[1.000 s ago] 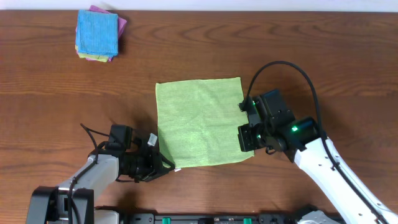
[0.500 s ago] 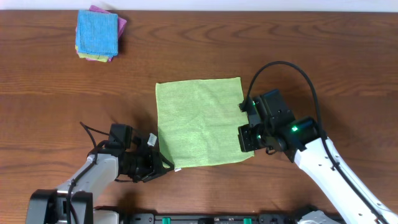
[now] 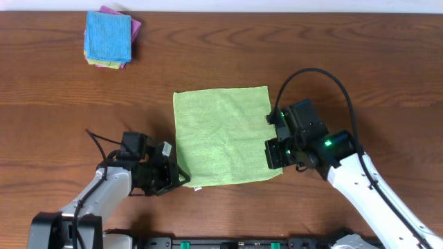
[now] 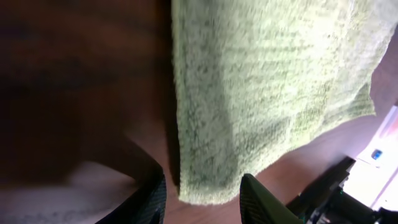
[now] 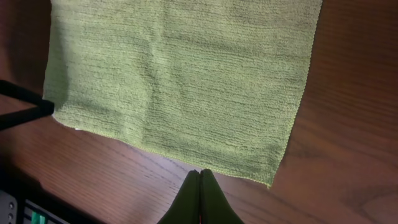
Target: Fold the cloth
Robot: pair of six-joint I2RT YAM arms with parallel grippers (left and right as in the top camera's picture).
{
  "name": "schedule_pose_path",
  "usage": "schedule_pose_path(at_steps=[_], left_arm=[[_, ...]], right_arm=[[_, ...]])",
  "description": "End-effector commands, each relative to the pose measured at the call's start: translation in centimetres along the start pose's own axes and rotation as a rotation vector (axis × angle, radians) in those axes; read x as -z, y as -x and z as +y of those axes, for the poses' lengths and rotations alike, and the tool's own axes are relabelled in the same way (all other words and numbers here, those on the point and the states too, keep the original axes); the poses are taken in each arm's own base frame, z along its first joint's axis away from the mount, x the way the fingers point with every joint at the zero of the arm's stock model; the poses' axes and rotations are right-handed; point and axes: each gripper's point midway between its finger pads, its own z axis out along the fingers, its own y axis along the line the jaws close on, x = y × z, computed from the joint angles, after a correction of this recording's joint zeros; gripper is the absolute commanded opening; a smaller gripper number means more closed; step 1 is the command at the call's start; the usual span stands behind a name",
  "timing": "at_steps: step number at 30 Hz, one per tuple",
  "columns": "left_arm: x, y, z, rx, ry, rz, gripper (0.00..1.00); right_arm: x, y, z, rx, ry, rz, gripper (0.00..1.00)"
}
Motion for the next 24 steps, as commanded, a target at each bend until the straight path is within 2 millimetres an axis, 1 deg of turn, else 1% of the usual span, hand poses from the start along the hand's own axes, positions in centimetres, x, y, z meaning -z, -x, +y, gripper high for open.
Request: schedule_pose_path(at_steps=[1, 5, 8, 11, 14, 18, 24], left_arm=[[-0.2, 0.8, 3.1, 0.030, 0.158, -0.053, 0.41], [-0.3, 0.6, 2.1, 0.024, 0.103, -0.039, 0.41], [-0.4, 0.0, 1.9, 0.036, 0.084, -0.013, 0.41], [-0.3, -0.8, 2.1, 0.055, 0.092, 0.016, 0.40], [-0.4, -1.0, 1.8, 0.059, 0.076, 0.027, 0.40], [-0.4, -0.6, 1.5, 0.048, 0.060, 0.014, 0.37], [-0.8, -0.2, 0.8, 0.021, 0.048, -0.001, 0.38]], right_arm=[[0.2, 0.1, 0.1, 0.012, 0.006, -0.008, 0.01], [0.2, 0.1, 0.0, 0.012, 0.005, -0.008, 0.02], [0.2, 0.1, 0.0, 0.012, 0.005, -0.009, 0.02], [0.2, 0.1, 0.1, 0.013, 0.006, -0.012, 0.02], [0.2, 0.4, 0.1, 0.015, 0.008, -0.021, 0.02], [0.2, 0.5, 0.2, 0.016, 0.009, -0.027, 0.02], [0.2, 0.5, 0.2, 0.016, 0.009, -0.026, 0.02]])
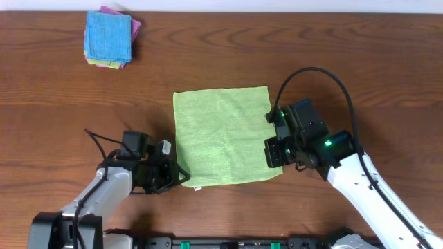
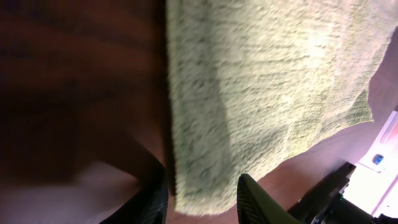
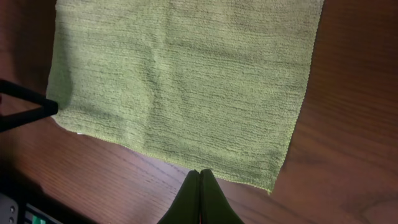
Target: Fold the cloth
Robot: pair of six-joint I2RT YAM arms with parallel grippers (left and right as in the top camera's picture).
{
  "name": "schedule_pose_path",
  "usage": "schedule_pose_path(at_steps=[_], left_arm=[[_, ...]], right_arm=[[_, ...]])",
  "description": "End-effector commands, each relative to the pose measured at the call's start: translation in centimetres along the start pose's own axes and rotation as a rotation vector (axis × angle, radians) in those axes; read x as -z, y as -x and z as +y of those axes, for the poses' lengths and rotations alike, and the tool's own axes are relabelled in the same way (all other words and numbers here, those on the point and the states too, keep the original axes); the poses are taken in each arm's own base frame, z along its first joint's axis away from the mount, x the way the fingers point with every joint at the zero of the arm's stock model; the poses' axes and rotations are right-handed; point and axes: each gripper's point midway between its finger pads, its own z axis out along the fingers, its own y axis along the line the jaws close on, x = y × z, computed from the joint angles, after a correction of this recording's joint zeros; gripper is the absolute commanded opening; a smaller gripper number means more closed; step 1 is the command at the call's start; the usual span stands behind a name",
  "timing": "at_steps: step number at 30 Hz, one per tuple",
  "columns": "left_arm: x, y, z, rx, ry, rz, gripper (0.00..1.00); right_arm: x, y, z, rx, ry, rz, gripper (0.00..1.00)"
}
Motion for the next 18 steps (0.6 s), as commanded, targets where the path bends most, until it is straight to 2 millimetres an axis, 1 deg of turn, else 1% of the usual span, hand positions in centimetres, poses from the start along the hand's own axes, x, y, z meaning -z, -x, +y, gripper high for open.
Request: schedule_pose_path(at_steps=[1, 6, 12, 16, 18], left_arm=[[-0.7, -0.6, 1.1, 0.022, 0.053, 0.014, 0.40], [-1.0, -1.2, 0.8, 0.015, 0.056, 0.034, 0.41], [-0.8, -2.6, 1.5, 0.057, 0.088, 0.088, 0.41], [-0.8, -2.4, 1.5, 0.054, 0.090, 0.077, 0.41], [-0.8, -2.4, 1.5, 0.057, 0.090, 0.077, 0.36]], right_arm=[[0.2, 0.1, 0.1, 0.012, 0.005, -0.009, 0.02], [0.2, 0.1, 0.0, 0.012, 0.005, -0.008, 0.01], [0.2, 0.1, 0.0, 0.012, 0.005, -0.008, 0.02], [0.2, 0.1, 0.1, 0.012, 0.005, -0.010, 0.02], [0.2, 0.1, 0.0, 0.012, 0.005, -0.008, 0.02]])
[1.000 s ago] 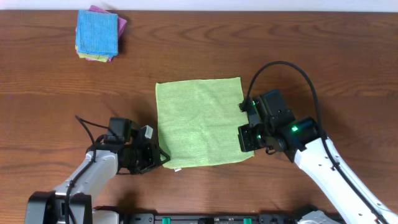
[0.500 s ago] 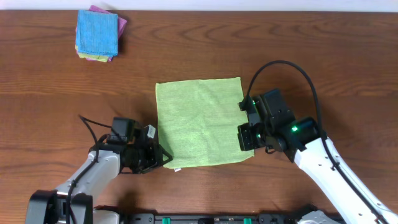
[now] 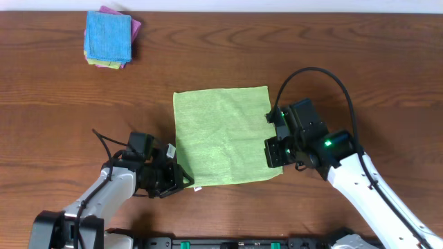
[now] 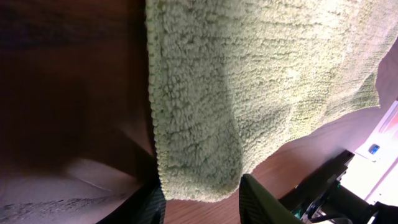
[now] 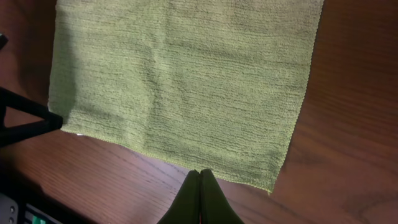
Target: Fold the cloth
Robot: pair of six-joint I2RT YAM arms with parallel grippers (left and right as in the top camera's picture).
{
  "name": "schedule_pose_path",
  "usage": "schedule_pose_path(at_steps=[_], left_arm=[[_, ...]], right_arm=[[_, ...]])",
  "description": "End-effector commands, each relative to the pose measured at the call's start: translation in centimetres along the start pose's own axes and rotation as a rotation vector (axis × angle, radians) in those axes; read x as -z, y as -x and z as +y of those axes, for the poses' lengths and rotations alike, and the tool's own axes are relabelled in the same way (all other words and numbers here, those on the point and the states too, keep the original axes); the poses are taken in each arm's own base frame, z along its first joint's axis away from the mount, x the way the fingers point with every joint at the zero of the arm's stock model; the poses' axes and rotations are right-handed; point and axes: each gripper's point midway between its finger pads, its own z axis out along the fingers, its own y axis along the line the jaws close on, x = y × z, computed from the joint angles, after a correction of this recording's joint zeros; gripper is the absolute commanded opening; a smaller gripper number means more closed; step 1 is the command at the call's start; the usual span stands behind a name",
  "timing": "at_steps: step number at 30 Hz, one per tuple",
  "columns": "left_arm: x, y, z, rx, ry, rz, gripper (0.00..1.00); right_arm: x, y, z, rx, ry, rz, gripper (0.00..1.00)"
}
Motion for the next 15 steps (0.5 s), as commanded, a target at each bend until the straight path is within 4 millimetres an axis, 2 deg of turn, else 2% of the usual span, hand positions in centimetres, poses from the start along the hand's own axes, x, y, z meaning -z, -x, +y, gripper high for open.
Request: schedule_pose_path(at_steps=[1, 2, 3, 5, 12, 15], left_arm=[[-0.4, -0.5, 1.9, 0.027, 0.080, 0.006, 0.34], [-0.4, -0.5, 1.9, 0.027, 0.079, 0.007, 0.29], [-0.4, -0.5, 1.9, 0.028, 0.080, 0.007, 0.19], [-0.4, -0.5, 1.9, 0.033, 0.080, 0.007, 0.09], [-0.4, -0.5, 1.9, 0.035, 0.080, 0.006, 0.06], [-0.4, -0.5, 1.9, 0.035, 0.079, 0.005, 0.06]], right_arm=[[0.2, 0.0, 0.0, 0.012, 0.005, -0.007, 0.02], [0.2, 0.0, 0.0, 0.012, 0.004, -0.006, 0.02], [0.2, 0.0, 0.0, 0.011, 0.004, -0.004, 0.01], [0.2, 0.0, 0.0, 0.011, 0.004, -0.004, 0.02], [0.2, -0.1, 0.0, 0.010, 0.002, 0.001, 0.01], [0.1, -1.3, -0.5, 0.016, -0.019, 0.050, 0.02]])
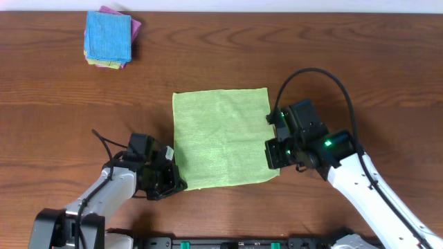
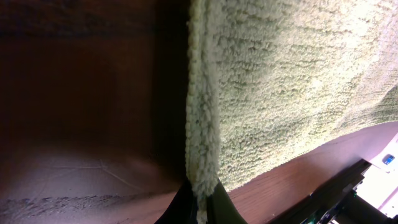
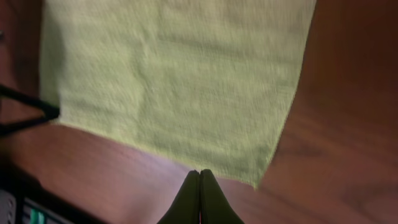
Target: Fold the cloth
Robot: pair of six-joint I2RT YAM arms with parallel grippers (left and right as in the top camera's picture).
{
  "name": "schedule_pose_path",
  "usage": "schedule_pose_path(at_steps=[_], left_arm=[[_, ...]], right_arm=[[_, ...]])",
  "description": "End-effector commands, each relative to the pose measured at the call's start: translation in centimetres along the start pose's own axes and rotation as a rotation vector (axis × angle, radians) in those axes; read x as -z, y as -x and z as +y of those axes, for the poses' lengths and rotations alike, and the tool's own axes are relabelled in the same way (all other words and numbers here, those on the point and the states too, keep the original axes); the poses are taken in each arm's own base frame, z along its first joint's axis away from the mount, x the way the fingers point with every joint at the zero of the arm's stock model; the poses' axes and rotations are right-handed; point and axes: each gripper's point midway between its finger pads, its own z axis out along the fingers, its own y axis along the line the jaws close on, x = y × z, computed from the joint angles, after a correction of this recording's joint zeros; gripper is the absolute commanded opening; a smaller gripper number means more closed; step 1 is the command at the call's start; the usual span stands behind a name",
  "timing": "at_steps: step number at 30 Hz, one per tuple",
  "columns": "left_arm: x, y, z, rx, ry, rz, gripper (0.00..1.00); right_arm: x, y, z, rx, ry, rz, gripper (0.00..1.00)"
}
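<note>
A light green cloth [image 1: 221,135] lies spread flat in the middle of the wooden table. My left gripper [image 1: 178,184] is low at its near left corner, shut on the cloth's edge. In the left wrist view the fluffy edge [image 2: 200,155] runs down into the closed left gripper [image 2: 200,208]. My right gripper [image 1: 270,158] is shut on nothing by the cloth's right edge. In the blurred right wrist view the right gripper [image 3: 199,178] points at the cloth's near edge [image 3: 186,163].
A stack of folded cloths [image 1: 109,38], blue on top with pink and yellow below, sits at the far left of the table [image 1: 360,55]. The table's near edge and the arm bases lie just behind both grippers.
My left gripper was open with the near left corner between its fingers; now it is shut on that corner. The right wrist view has shifted slightly and blurred.
At first my left gripper was open just short of the near left corner. It then stood closer each time, until the corner lay between the fingers, and now it is clamped. My right gripper stayed shut by the right edge throughout.
</note>
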Motion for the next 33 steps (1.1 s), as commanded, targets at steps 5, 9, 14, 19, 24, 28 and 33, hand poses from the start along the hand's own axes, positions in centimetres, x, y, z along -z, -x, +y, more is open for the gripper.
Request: schedule_pose_path(at_steps=[5, 9, 14, 19, 24, 28, 33], left_arm=[[-0.3, 0.1, 0.5, 0.010, 0.020, -0.008, 0.06], [-0.3, 0.3, 0.4, 0.010, 0.016, -0.016, 0.06], [-0.3, 0.4, 0.4, 0.008, 0.015, -0.019, 0.06], [-0.3, 0.4, 0.4, 0.008, 0.015, -0.019, 0.06], [-0.3, 0.4, 0.4, 0.007, 0.015, -0.019, 0.06], [-0.3, 0.4, 0.4, 0.007, 0.015, -0.018, 0.06], [-0.3, 0.4, 0.4, 0.007, 0.015, -0.019, 0.06]], right_arm=[[-1.2, -4.7, -0.9, -0.046, -0.006, 0.178, 0.25], [-2.5, -7.0, -1.7, -0.105, -0.022, 0.239, 0.45], [-4.5, -8.4, -1.9, -0.197, -0.002, 0.254, 0.49], [-6.1, -8.4, -2.7, -0.263, -0.038, 0.245, 0.45], [-7.3, -8.2, -4.6, -0.351, -0.144, 0.240, 0.40], [-7.6, -8.1, -5.5, -0.397, -0.167, 0.245, 0.41], [-7.9, -7.0, -5.8, -0.419, -0.151, 0.204, 0.38]])
